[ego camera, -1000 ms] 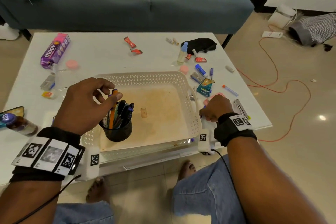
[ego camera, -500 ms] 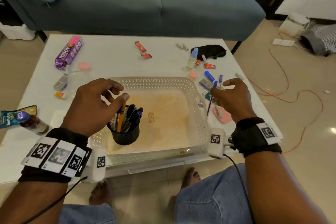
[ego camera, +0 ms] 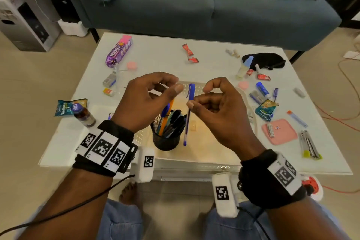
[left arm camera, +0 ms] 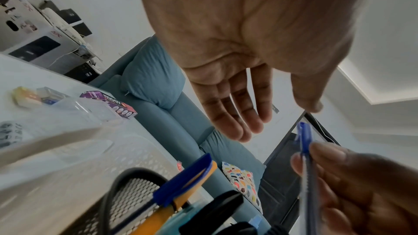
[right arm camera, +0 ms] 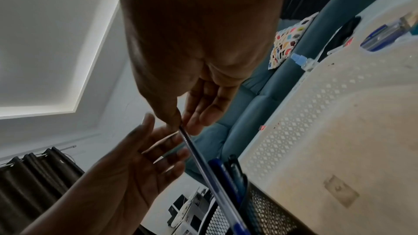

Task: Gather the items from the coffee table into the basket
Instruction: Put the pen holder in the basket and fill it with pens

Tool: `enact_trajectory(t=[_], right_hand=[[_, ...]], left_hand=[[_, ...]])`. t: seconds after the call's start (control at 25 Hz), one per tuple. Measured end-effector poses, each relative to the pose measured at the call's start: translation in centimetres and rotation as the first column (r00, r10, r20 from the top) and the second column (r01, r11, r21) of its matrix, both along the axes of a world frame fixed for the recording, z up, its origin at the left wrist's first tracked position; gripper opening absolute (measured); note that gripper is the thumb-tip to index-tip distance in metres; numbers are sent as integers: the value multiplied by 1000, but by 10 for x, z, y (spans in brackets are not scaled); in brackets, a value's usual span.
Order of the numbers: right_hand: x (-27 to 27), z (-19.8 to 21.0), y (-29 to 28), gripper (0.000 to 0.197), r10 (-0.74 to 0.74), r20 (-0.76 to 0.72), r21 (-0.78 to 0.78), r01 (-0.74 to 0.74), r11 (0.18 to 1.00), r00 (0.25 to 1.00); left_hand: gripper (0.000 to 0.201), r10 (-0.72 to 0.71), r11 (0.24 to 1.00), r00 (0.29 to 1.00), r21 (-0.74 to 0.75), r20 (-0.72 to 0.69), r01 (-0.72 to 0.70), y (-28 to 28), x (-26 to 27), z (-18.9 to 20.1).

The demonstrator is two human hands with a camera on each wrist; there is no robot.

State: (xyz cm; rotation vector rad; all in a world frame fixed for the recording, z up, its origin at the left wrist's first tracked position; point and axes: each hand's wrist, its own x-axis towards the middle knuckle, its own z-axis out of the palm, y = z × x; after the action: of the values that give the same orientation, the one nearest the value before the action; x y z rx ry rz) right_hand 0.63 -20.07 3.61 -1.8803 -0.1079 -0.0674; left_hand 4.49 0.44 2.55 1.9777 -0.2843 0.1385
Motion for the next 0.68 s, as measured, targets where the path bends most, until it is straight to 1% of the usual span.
enact_trajectory(t=[0.16, 0.28, 0.36, 0.44, 0.52, 0.6, 0.68], right_hand=[[-1, -6, 15, 31, 23, 44, 99, -28, 995, 999], [-2, -7, 18, 31, 27, 46, 137, -33, 990, 999], [-2, -4, 19, 35, 31, 11, 156, -32, 987, 999], [1, 0, 16, 40, -13, -6, 152, 14, 988, 1000], [6, 4, 6, 38, -79, 15, 126, 76, 989, 997], [9, 2, -8, 34, -139, 15, 130, 136, 982, 990], [12, -3, -23, 30, -200, 4, 132, 198, 971, 980]], left_hand=[[26, -99, 995, 995, -4, -10, 99, -4, -6, 3], [21, -113, 994, 994, 6, 7, 113, -3, -7, 7], [15, -111, 994, 994, 18, 24, 110, -3, -5, 11], [14, -86, 996, 995, -2, 42, 86, -2, -4, 14], [19, -51, 998, 997, -24, 57, 53, 2, -4, 13], [24, -66, 997, 996, 34, 68, 63, 6, -5, 7], [23, -119, 986, 992, 122, 44, 113, 7, -7, 0]])
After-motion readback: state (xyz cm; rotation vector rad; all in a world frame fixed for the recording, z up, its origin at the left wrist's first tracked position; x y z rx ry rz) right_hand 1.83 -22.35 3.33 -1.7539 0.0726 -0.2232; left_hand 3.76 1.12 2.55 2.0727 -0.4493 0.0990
